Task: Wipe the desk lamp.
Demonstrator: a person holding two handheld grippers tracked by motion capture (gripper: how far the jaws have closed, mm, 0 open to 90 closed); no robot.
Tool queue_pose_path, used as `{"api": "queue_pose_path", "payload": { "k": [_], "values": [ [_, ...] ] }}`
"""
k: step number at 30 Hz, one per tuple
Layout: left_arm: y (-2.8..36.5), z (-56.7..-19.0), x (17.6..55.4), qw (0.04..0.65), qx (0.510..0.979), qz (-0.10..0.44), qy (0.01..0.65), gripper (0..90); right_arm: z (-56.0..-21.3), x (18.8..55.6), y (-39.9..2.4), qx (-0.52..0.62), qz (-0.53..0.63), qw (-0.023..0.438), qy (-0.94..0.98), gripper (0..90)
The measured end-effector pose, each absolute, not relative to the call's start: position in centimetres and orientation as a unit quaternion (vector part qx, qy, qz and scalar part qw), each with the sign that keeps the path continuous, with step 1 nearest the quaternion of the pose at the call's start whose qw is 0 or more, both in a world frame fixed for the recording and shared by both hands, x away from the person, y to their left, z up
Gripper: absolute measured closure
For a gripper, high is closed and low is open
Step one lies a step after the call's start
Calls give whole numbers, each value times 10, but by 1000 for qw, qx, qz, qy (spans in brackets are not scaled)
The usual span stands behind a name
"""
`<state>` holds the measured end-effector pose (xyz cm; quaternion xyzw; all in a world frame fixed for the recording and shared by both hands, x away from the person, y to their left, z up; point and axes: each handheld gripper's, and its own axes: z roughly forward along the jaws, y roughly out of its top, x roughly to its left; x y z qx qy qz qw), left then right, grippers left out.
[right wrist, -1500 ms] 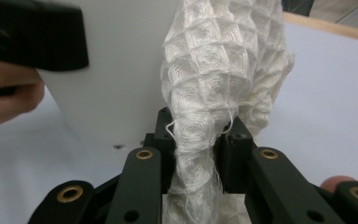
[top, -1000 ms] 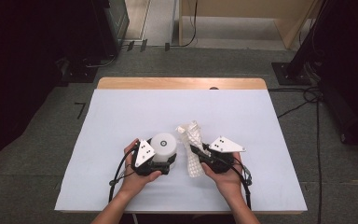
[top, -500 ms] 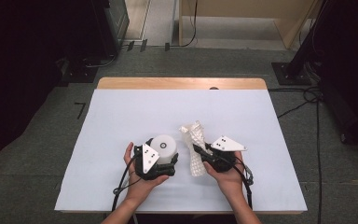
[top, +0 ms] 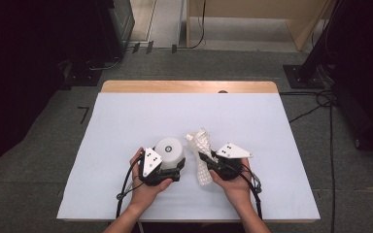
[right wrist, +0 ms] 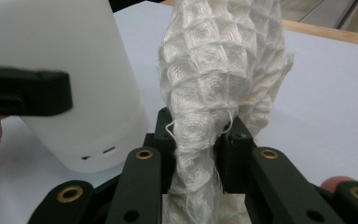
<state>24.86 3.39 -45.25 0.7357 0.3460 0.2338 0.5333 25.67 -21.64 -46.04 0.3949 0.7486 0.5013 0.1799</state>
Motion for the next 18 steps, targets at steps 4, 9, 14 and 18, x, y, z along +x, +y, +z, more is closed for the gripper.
{"api": "queue_pose_path", "payload": {
  "k": [4, 9, 14, 18],
  "values": [
    [37, -447, 248, 551, 736, 215, 330, 82, -458, 253, -207, 380, 507, 175, 754, 727],
    [34, -449, 248, 548, 747, 200, 318, 83, -448, 246, -200, 362, 525, 165, 752, 728],
    [30, -452, 248, 542, 756, 195, 312, 83, -430, 238, -201, 353, 545, 176, 740, 728],
    [32, -449, 247, 548, 754, 197, 305, 83, -422, 236, -203, 338, 556, 183, 737, 728]
  ]
}}
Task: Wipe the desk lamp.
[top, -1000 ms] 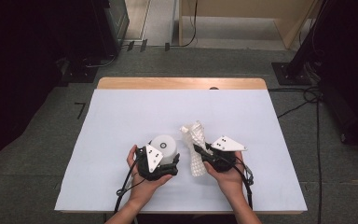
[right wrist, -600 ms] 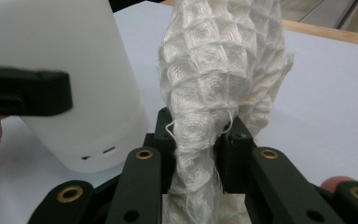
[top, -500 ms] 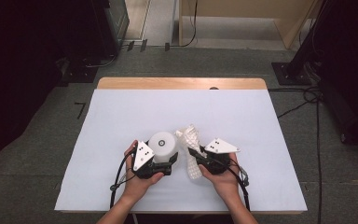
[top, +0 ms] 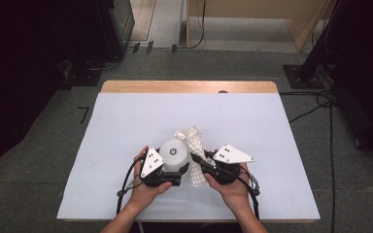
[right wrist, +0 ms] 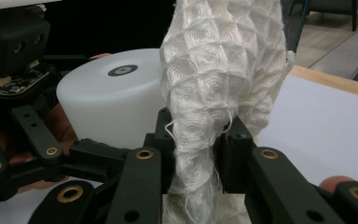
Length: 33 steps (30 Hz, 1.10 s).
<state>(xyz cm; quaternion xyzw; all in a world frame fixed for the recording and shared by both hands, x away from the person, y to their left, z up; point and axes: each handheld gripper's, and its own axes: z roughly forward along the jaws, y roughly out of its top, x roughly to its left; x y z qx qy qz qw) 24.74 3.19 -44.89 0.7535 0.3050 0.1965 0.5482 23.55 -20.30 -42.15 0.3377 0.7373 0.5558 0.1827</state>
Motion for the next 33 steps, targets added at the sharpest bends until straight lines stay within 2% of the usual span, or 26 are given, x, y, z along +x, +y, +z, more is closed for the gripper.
{"api": "queue_pose_path", "payload": {
  "k": [11, 23, 33],
  "values": [
    [45, -439, 250, 571, 739, 194, 301, 84, -451, 247, -193, 345, 514, 148, 771, 728],
    [37, -450, 252, 549, 754, 200, 298, 85, -418, 234, -204, 329, 562, 178, 737, 729],
    [35, -472, 262, 502, 766, 248, 316, 84, -429, 243, -217, 366, 541, 198, 731, 728]
  ]
}}
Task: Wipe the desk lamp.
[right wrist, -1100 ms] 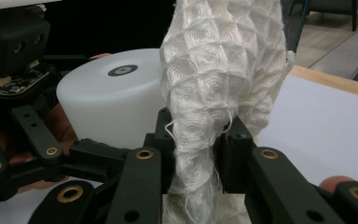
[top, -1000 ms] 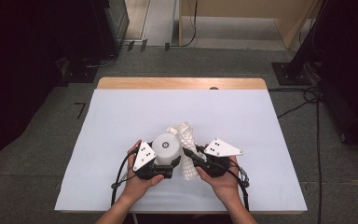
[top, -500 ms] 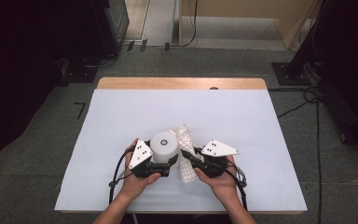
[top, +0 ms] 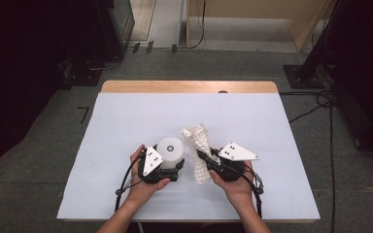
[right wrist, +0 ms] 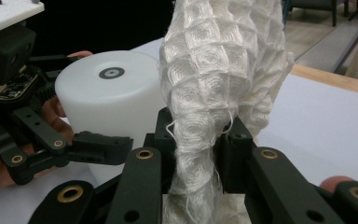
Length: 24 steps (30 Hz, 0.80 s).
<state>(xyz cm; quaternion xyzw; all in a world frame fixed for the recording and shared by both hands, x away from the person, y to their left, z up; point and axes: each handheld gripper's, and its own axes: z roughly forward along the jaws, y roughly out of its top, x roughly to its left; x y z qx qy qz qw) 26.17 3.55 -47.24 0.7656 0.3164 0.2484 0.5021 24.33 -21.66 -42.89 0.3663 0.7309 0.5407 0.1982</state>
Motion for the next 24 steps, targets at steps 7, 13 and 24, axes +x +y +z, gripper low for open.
{"api": "queue_pose_path", "payload": {
  "k": [7, 13, 24],
  "values": [
    [41, -474, 264, 501, 775, 236, 306, 82, -437, 248, -220, 376, 534, 194, 732, 728],
    [46, -465, 257, 505, 746, 264, 345, 0, -441, 251, -224, 385, 527, 193, 732, 728],
    [19, -472, 241, 454, 723, 305, 422, 76, -448, 253, -225, 391, 517, 192, 737, 728]
  ]
}}
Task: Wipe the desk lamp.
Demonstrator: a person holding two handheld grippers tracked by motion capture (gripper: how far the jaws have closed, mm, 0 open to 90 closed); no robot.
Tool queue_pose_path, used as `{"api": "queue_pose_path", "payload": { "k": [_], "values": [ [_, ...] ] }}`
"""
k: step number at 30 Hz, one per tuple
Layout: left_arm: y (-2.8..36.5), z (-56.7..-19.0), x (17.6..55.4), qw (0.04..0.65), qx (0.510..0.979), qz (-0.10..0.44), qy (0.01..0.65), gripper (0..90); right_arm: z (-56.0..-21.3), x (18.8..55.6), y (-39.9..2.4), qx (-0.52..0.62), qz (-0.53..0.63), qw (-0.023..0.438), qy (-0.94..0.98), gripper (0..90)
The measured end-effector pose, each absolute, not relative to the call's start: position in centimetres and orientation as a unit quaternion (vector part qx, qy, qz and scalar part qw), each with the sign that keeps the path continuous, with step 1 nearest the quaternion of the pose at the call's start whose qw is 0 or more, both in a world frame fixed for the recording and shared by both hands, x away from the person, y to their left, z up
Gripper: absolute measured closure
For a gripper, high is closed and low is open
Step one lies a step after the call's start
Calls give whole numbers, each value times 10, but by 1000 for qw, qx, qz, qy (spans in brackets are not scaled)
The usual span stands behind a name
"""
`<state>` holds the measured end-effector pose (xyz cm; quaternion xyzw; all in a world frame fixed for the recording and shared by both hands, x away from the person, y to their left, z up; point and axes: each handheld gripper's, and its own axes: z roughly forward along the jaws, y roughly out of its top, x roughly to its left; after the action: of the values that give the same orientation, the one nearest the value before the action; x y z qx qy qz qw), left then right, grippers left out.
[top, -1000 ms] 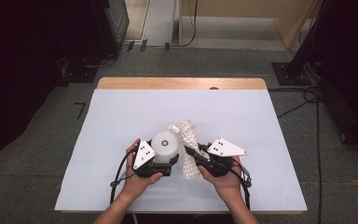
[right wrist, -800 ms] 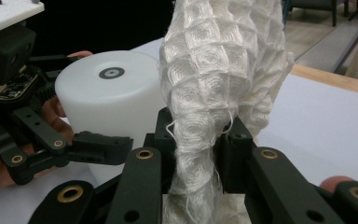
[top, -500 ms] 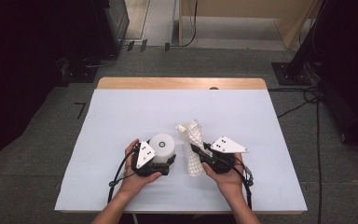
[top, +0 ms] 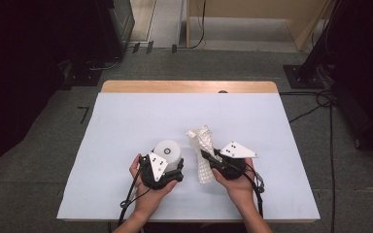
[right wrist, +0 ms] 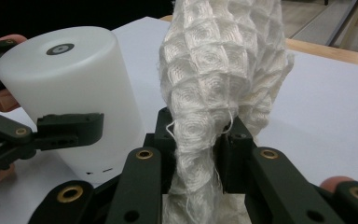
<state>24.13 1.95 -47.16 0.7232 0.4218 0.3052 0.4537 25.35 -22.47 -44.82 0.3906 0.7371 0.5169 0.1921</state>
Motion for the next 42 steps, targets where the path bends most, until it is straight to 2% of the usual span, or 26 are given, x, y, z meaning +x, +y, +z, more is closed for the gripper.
{"api": "queue_pose_path", "payload": {
  "k": [5, 13, 17, 25, 28, 35, 42],
  "values": [
    [36, -463, 249, 504, 726, 253, 392, 85, -450, 253, -220, 386, 515, 187, 742, 728],
    [56, -439, 252, 576, 717, 204, 336, 86, -457, 248, -194, 366, 508, 156, 764, 728],
    [51, -442, 251, 568, 734, 199, 316, 87, -449, 242, -187, 357, 514, 157, 764, 728],
    [38, -449, 247, 551, 760, 198, 282, 86, -417, 231, -200, 340, 554, 189, 736, 729],
    [41, -446, 249, 555, 755, 200, 286, 86, -422, 234, -199, 342, 545, 184, 743, 729],
    [53, -442, 254, 561, 739, 215, 306, 87, -452, 244, -184, 354, 491, 137, 784, 730],
    [46, -454, 256, 545, 752, 232, 288, 87, -437, 241, -196, 355, 517, 164, 761, 729]
  ]
}}
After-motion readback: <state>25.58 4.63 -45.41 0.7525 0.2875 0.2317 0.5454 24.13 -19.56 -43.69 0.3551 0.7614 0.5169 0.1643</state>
